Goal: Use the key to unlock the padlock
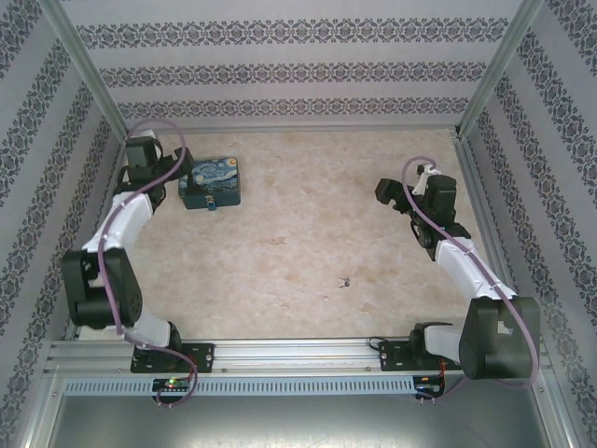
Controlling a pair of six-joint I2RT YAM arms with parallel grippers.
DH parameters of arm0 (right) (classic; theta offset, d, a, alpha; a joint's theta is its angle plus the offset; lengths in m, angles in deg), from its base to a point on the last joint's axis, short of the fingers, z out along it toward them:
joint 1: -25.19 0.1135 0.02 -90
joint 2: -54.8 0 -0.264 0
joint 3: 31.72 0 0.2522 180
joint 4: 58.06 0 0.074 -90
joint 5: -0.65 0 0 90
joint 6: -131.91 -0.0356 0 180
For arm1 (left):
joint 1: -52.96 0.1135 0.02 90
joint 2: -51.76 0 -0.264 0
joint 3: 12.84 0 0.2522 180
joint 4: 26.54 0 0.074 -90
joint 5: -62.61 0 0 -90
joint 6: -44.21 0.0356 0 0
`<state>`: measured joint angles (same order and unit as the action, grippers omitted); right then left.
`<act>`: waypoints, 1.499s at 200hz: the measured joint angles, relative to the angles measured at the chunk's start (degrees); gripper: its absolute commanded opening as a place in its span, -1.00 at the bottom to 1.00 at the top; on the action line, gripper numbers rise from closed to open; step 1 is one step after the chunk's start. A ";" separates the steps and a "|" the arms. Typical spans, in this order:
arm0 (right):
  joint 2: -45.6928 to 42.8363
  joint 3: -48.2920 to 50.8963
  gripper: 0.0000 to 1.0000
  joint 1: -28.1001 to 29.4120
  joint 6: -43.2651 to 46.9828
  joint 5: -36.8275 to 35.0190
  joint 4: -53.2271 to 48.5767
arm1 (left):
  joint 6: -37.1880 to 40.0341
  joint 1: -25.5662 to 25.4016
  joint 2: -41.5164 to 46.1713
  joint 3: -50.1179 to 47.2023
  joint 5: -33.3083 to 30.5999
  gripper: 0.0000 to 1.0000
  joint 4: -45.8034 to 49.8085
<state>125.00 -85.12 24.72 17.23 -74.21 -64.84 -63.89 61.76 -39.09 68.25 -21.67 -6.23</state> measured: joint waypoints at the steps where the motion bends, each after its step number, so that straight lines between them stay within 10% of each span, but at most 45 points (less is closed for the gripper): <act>1: -0.02 0.02 0.96 0.00 -0.13 0.13 -0.04 | -0.13 0.20 -0.48 0.46 0.24 0.99 0.39; 83: 0.46 2.27 0.94 4.24 -7.56 10.27 -1.22 | -2.14 3.96 -23.58 20.48 13.70 0.99 11.93; 151: 9.22 0.96 0.96 5.95 -15.52 13.75 0.81 | -1.20 -3.56 -27.80 24.92 23.32 1.00 12.79; 225: 17.09 -4.15 0.68 7.19 -21.90 19.06 5.11 | -12.55 -22.82 -8.44 -5.95 23.39 0.99 -1.20; 300: 9.84 3.13 0.48 22.21 -22.29 10.71 -0.42 | -17.57 -23.04 -1.49 -10.64 15.02 0.99 -2.62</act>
<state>134.83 -81.99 46.93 -5.07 -63.50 -65.25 -81.47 38.72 -40.57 57.60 -6.65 -8.85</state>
